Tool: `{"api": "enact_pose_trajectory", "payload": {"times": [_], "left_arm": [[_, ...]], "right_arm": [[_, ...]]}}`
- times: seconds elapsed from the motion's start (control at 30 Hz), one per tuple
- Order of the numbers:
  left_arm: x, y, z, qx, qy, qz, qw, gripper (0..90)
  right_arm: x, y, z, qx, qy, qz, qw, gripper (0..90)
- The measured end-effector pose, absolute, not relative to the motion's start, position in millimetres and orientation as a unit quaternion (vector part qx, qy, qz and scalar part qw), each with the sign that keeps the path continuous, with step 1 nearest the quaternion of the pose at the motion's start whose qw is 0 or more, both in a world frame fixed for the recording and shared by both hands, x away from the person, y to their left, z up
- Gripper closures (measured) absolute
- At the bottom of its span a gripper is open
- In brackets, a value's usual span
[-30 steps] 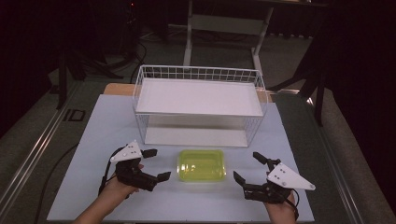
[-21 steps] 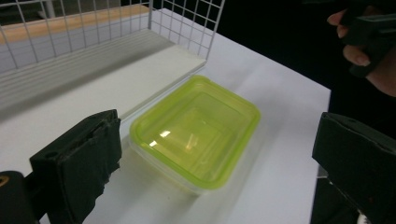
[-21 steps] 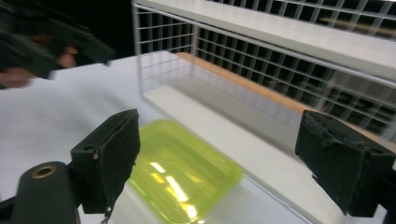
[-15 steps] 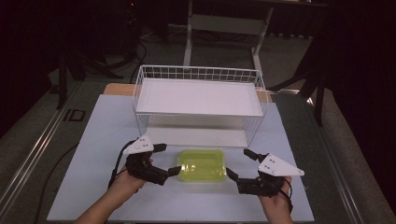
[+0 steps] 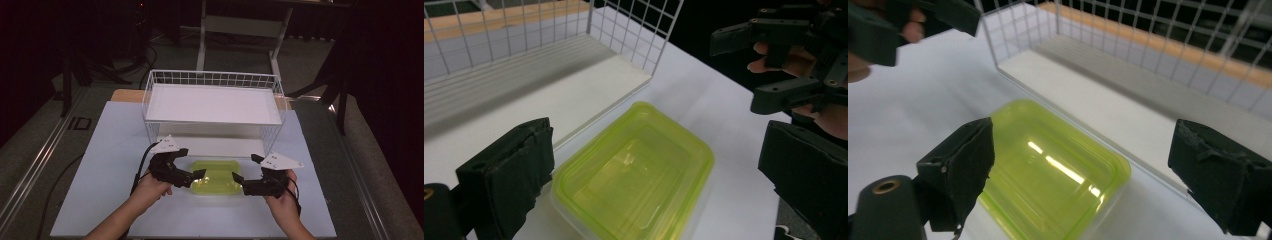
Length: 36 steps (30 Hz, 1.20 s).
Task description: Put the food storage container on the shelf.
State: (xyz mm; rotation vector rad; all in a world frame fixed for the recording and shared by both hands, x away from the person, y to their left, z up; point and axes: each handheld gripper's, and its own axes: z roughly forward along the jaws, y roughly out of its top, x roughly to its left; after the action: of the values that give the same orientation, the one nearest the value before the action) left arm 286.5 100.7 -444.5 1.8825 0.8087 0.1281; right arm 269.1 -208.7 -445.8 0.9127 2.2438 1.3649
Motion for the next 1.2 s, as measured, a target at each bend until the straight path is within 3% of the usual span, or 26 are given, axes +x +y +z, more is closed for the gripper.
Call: {"api": "enact_pose_trajectory", "payload": {"times": [0.17,0.37,0.67,0.87,1.1,1.2], "left_arm": [[290.5,95.2,-451.8,0.797,0.346,0.064,0.491,5.2],[301.3,91.9,-470.7,0.799,0.385,0.021,0.462,5.4],[305.9,93.2,-494.0,0.792,0.445,-0.007,0.419,15.5],[305.5,96.8,-504.7,0.779,0.477,-0.029,0.406,24.9],[300.1,94.6,-512.6,0.771,0.489,-0.038,0.406,47.8],[298.8,95.4,-512.2,0.768,0.498,-0.027,0.402,51.9]], "right_arm": [[282.3,-206.1,-455.0,0.378,0.787,0.462,0.157,11.2],[292.5,-205.5,-470.3,0.42,0.786,0.438,0.119,11.3],[298.9,-204.0,-488.0,0.455,0.784,0.418,0.057,14.9],[300.6,-203.6,-494.5,0.47,0.782,0.407,0.042,23.1],[300.4,-199.6,-500.6,0.481,0.787,0.385,0.033,41.9],[300.8,-200.9,-500.3,0.49,0.784,0.379,0.035,49.7]]}}
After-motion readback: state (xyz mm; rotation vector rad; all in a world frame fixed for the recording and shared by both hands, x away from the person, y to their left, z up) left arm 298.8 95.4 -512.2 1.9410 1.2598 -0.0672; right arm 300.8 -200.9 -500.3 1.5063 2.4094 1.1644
